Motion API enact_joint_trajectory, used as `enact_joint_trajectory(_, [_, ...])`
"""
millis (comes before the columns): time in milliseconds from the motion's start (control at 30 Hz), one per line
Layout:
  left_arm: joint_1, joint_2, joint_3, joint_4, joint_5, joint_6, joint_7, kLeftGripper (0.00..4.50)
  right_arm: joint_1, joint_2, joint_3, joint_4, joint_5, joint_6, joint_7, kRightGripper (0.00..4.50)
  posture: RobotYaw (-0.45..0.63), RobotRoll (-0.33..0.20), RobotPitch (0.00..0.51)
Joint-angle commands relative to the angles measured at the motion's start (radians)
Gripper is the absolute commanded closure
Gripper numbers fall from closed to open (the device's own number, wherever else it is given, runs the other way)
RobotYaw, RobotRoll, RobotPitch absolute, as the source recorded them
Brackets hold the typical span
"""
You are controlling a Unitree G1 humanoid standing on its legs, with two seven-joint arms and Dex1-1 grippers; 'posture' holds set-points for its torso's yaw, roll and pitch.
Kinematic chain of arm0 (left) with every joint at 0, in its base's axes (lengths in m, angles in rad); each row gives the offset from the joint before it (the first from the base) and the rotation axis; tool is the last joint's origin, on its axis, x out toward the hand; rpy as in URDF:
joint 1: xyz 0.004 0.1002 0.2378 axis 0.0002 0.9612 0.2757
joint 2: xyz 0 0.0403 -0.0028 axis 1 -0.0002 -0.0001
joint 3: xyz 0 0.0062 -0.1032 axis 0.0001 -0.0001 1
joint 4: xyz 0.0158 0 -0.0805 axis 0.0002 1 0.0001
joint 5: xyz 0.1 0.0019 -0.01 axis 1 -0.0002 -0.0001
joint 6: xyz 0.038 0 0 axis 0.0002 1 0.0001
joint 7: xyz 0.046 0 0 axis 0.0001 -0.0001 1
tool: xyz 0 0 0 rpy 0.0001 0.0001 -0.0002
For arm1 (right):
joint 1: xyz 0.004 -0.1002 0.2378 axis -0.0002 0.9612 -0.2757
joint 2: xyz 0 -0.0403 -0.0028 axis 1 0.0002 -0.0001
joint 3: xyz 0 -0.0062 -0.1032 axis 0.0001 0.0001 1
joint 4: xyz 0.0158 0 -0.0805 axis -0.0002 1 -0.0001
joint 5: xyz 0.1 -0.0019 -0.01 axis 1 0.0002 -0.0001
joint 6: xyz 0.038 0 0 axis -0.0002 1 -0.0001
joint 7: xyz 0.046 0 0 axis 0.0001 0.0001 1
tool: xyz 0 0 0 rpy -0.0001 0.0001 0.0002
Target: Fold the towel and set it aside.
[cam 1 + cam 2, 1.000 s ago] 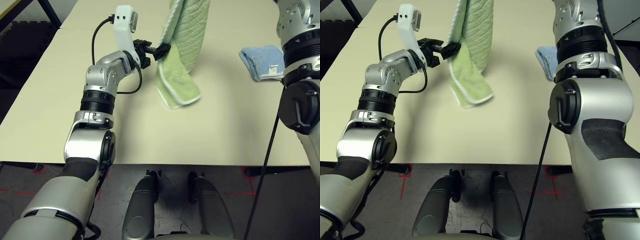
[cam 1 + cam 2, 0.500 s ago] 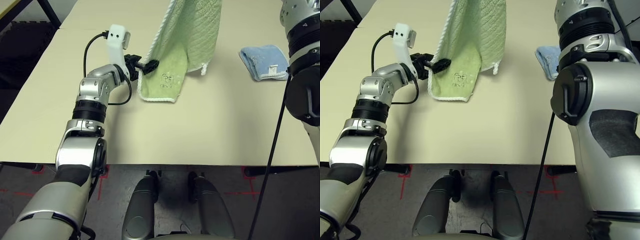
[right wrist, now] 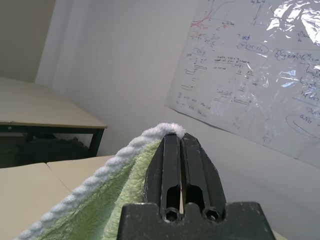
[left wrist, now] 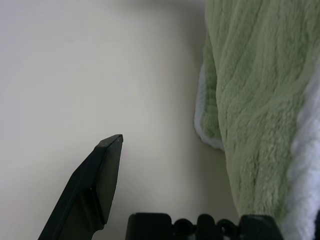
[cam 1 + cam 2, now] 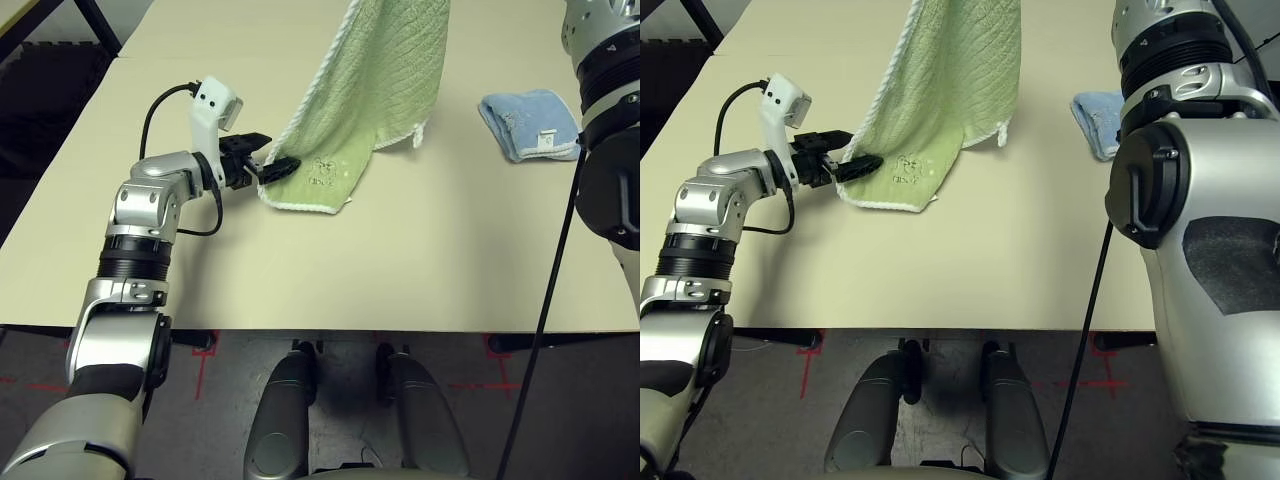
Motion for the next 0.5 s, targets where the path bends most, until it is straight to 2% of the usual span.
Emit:
enact_joint_trajectory(33, [0.033, 0.036, -0.038, -0.033, 0.017, -0.018, -0.071, 0.00, -0.032, -0.029, 0.001, -0.012, -0.012, -0.013, 0.003, 4.47, 0.09, 0.000, 0.246])
enact_joint_trajectory(267, [0.052, 0.060, -0.041, -0.053, -0.006, -0.021, -0.168, 0.00, -0.028, -0.024, -0.002, -0.014, -0.013, -0.012, 0.010, 4.47, 0.09, 0.000, 0.245])
enact_joint_trajectory(400, [0.066, 0.083, -0.047, -0.091, -0.059, 0.030, -0.289, 0.00, -0.029, -0.022, -0.004, -0.015, -0.011, -0.011, 0.015, 4.47, 0.09, 0.000, 0.242])
enact_joint_trajectory(500, [0.071, 0.105, -0.059, -0.092, -0.053, 0.064, -0.316, 0.00, -0.029, -0.021, -0.004, -0.016, -0.010, -0.011, 0.019, 4.47, 0.09, 0.000, 0.240])
